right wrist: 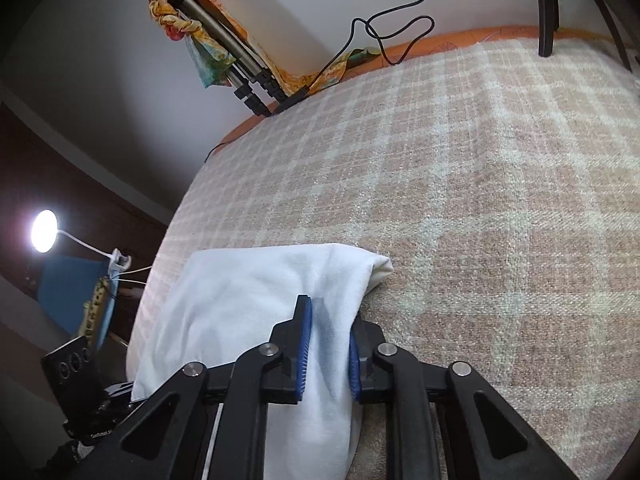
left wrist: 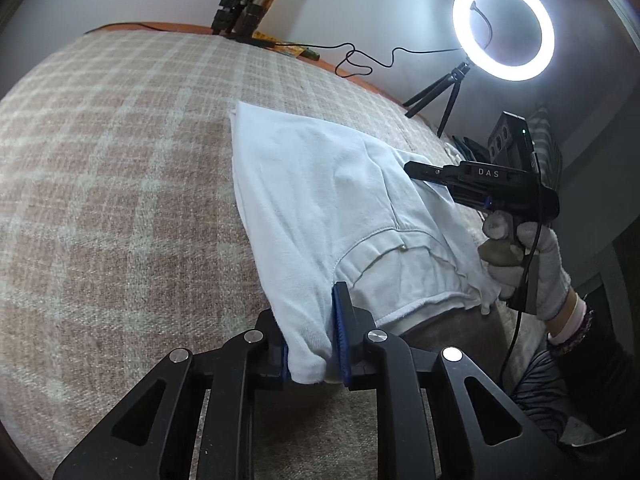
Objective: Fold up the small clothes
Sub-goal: 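Lift the folded shirt with both tools and carry it to the dark green bag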
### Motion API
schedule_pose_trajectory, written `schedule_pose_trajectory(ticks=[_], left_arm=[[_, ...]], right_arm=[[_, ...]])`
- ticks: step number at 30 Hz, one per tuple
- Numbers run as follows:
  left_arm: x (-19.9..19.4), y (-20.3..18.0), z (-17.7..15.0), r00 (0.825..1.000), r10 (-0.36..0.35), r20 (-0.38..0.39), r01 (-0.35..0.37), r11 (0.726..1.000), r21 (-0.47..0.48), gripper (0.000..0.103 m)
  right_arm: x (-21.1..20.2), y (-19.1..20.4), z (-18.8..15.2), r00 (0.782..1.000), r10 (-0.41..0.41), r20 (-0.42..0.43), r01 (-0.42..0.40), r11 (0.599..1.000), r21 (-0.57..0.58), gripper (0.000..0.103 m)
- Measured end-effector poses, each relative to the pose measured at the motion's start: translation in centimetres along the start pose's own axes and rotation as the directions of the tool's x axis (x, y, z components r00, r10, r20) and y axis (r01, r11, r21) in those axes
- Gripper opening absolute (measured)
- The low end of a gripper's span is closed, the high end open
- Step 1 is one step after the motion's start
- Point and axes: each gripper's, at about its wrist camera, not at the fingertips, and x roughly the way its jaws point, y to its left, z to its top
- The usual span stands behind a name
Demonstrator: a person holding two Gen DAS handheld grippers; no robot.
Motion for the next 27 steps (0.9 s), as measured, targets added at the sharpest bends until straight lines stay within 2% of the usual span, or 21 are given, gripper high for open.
schedule_pose_trajectory(ticks=[4,11,18,27], left_arm=[[0.1,-0.4,-0.1,1.0,0.018,0.007,-0.019,0.999,0.026,0.015],[0.1,-1.3,0.1,0.999,0.025,0.028,-0.026,0.998,0.05,0.013],[-0.8,-1.4,0.4,0.999,0.0,0.048,-0.002,1.0,0.031,0.012],[-1.1,-3.4,1.1,0.997,-0.014,0.07,0.008,0.996,0.091,0.012]], right_arm=[[-0.2,0.9,0.1,0.999,-0.049,0.004,0.049,0.998,-0.047,0.008],[-1.1,2.5,0.1,0.994,-0.094,0.047,0.099,0.989,-0.113,0.006],[-3.0,4.5,0.1,0.992,-0.079,0.096,0.095,0.981,-0.169,0.005],[-5.7,5.2,-0.1,0.986,-0.076,0.149,0.104,0.975,-0.194,0.005]])
